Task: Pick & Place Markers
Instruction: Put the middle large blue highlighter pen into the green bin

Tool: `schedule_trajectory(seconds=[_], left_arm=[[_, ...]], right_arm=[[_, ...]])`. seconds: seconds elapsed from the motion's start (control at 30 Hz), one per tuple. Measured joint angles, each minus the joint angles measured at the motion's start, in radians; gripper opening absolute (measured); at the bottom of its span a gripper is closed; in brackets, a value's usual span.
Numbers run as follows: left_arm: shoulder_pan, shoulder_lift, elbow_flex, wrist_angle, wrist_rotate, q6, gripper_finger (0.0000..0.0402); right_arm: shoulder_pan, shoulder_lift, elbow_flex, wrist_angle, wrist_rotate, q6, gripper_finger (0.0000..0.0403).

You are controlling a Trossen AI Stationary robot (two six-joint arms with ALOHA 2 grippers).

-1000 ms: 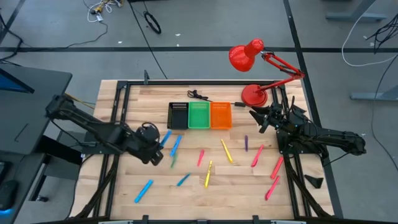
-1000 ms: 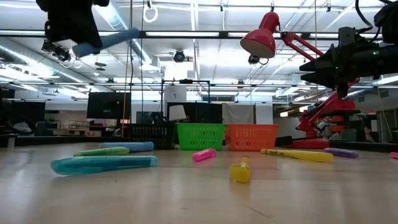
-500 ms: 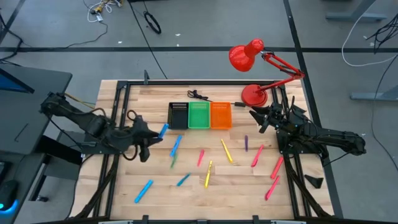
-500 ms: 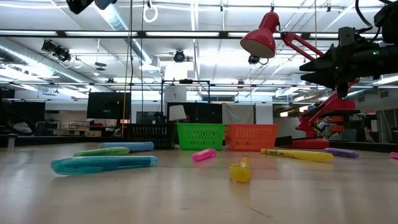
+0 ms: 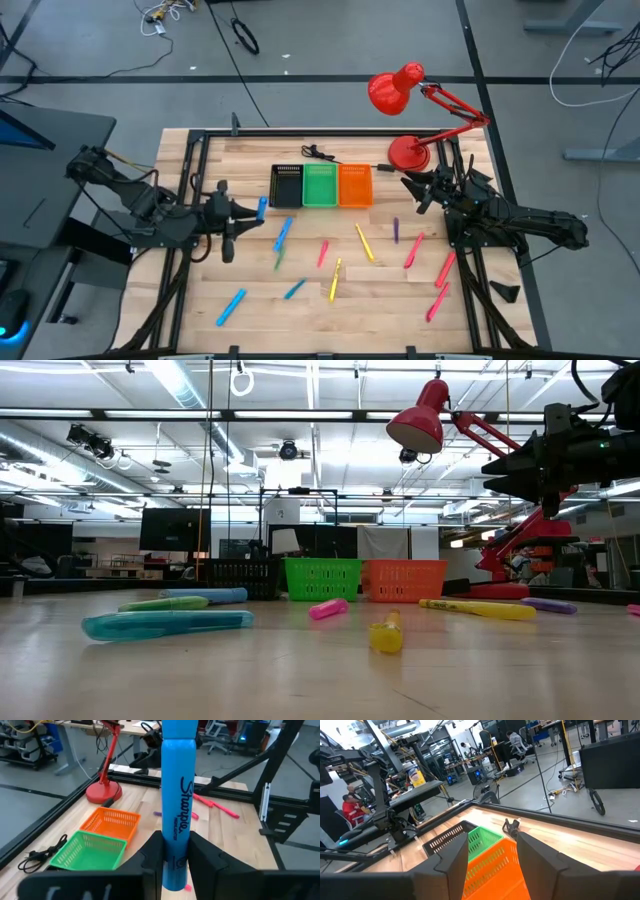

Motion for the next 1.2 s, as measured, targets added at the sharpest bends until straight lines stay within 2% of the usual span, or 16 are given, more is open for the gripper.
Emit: schedule_trajectory(seconds=[0.33, 0.47, 0.8, 1.0, 1.2], left_arm=[[-0.002, 0.000, 0.000, 0.039, -0.013, -0.004, 0.0069], [0.020, 0.000, 0.000, 0.058, -0.058, -0.084, 0.0069], [0.143, 0.013, 0.006, 0.050, -0.039, -0.373, 0.0069], [0.249, 0.081, 0.104, -0.025, 0.026, -0.540, 0.0069], [0.377, 0.181, 0.270, -0.242, 0.145, -0.666, 0.0069]], right_arm=[[0.000, 0.000, 0.000, 0.000, 0.000, 0.000, 0.0170], [0.000, 0.000, 0.000, 0.000, 0.000, 0.000, 0.0170], [0.000, 0.000, 0.000, 0.000, 0.000, 0.000, 0.0170], [0.000, 0.000, 0.000, 0.000, 0.000, 0.000, 0.0170], [0.000, 0.000, 0.000, 0.000, 0.000, 0.000, 0.0170]])
